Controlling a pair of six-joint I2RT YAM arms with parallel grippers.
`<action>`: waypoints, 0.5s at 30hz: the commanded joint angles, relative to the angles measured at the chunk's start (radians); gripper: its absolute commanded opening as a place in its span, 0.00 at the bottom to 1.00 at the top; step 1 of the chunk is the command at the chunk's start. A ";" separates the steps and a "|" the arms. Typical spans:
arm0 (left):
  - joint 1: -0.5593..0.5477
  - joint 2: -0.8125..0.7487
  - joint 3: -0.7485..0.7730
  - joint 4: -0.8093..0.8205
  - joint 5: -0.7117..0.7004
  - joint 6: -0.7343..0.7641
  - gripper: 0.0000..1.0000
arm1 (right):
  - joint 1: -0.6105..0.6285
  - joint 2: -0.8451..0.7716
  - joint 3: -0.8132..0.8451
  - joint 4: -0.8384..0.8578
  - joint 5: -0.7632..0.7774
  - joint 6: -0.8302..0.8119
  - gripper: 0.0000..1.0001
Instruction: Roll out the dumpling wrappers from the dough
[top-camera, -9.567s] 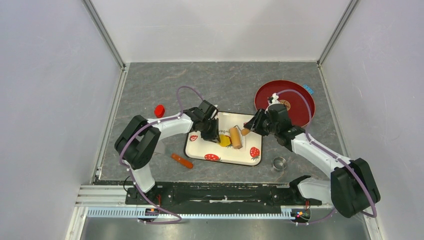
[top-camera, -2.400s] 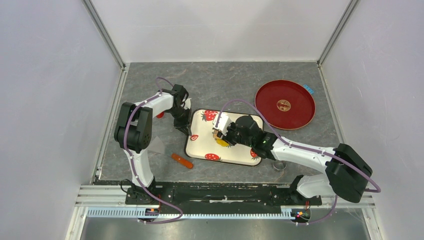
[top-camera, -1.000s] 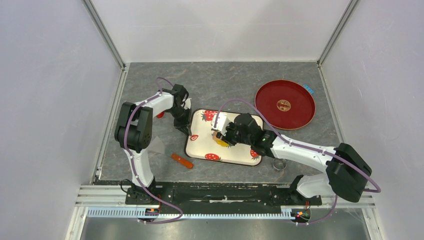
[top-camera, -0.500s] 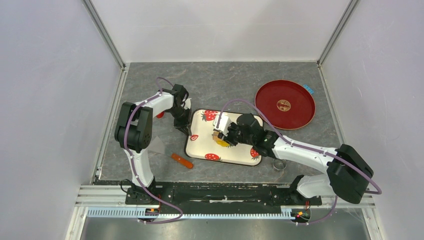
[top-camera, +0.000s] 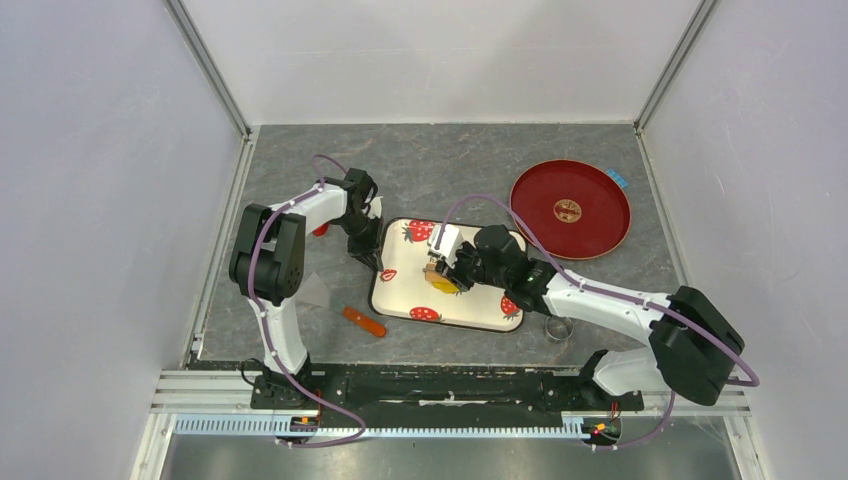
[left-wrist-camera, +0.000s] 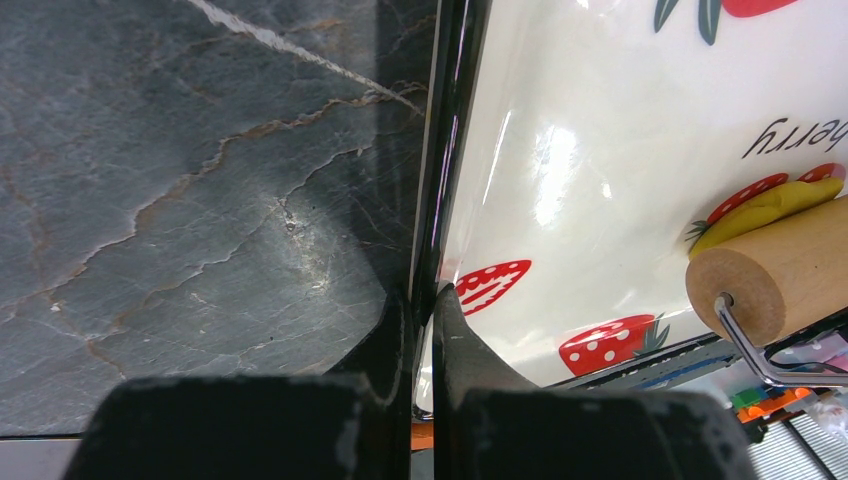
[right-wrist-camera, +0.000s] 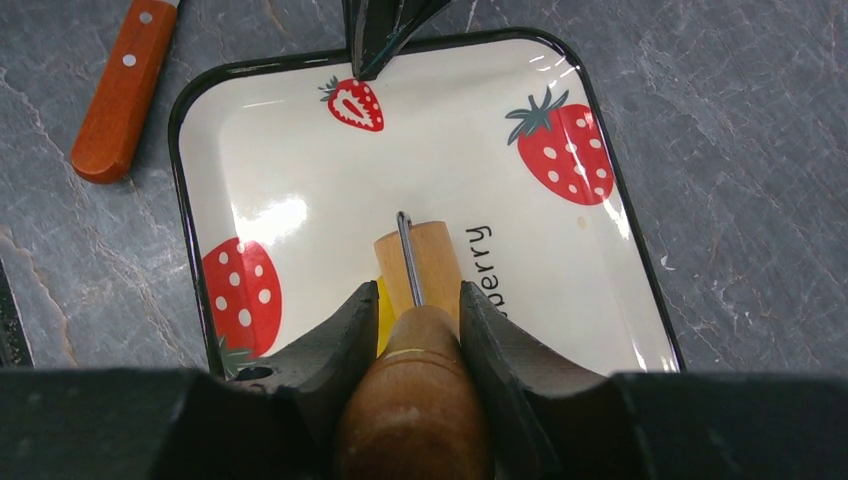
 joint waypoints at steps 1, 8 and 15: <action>-0.007 0.043 -0.008 0.069 -0.086 0.034 0.02 | 0.029 0.129 -0.128 -0.371 -0.214 0.246 0.00; 0.006 0.043 -0.012 0.079 -0.052 0.022 0.02 | 0.029 0.126 -0.172 -0.390 -0.197 0.317 0.00; 0.017 0.044 -0.014 0.085 -0.027 0.016 0.02 | 0.028 0.094 -0.247 -0.346 -0.208 0.394 0.00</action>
